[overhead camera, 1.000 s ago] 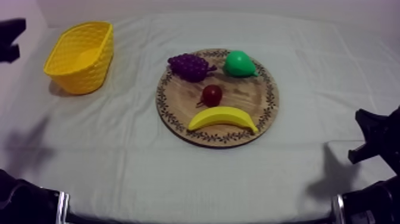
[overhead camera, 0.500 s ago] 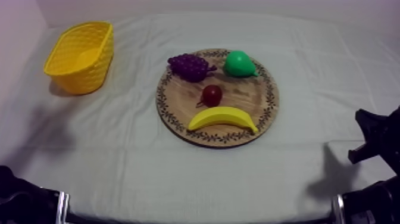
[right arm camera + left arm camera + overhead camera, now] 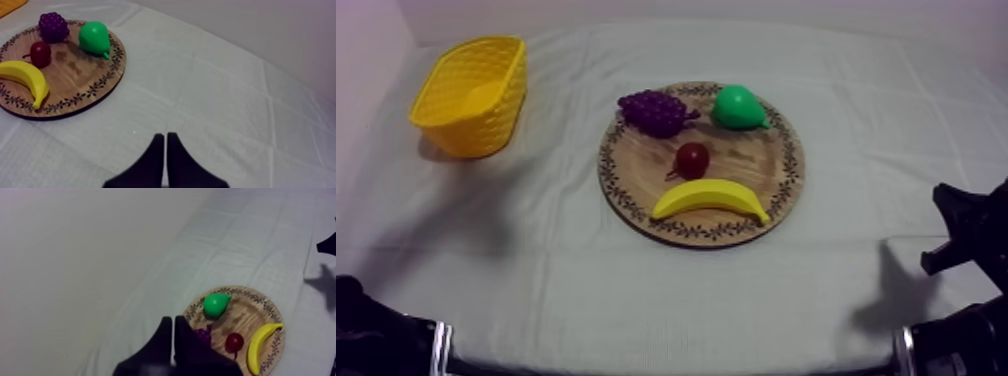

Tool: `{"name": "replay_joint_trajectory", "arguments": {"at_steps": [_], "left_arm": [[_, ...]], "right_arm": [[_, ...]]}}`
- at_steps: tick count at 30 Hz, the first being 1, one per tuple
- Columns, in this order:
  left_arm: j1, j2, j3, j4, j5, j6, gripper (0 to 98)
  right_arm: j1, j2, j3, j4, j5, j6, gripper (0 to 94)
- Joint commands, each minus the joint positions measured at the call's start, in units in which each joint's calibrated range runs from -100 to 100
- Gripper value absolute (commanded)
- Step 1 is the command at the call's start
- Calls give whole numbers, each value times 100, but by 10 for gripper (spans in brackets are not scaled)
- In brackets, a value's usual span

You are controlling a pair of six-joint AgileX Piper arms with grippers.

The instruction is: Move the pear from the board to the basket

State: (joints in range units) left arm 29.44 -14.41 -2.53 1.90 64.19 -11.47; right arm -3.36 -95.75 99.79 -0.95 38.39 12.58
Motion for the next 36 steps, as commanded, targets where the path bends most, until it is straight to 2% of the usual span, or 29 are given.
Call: {"name": "replay_joint_trajectory", "arguments": {"at_steps": [1,9,14,25,28,31,36], "left_arm": [[61,286,-248,10,55,-41,0],[367,1310,-1173,15,549,-208,0],[499,1762,-1492,15,548,-199,12],[713,2809,-1905,-109,413,-320,175],[729,3107,-1928,-165,408,-339,252],[734,3377,-1954,-221,426,-372,387],[749,3802,-2102,-385,630,-394,712]], "right_arm": [[-1,-1,-1,0,0,-1,3],[-1,-1,-1,0,0,-1,3],[-1,-1,-1,0,0,-1,3],[-1,-1,-1,0,0,-1,3],[-1,-1,-1,0,0,-1,3],[-1,-1,-1,0,0,-1,3],[-1,-1,-1,0,0,-1,3]]}}
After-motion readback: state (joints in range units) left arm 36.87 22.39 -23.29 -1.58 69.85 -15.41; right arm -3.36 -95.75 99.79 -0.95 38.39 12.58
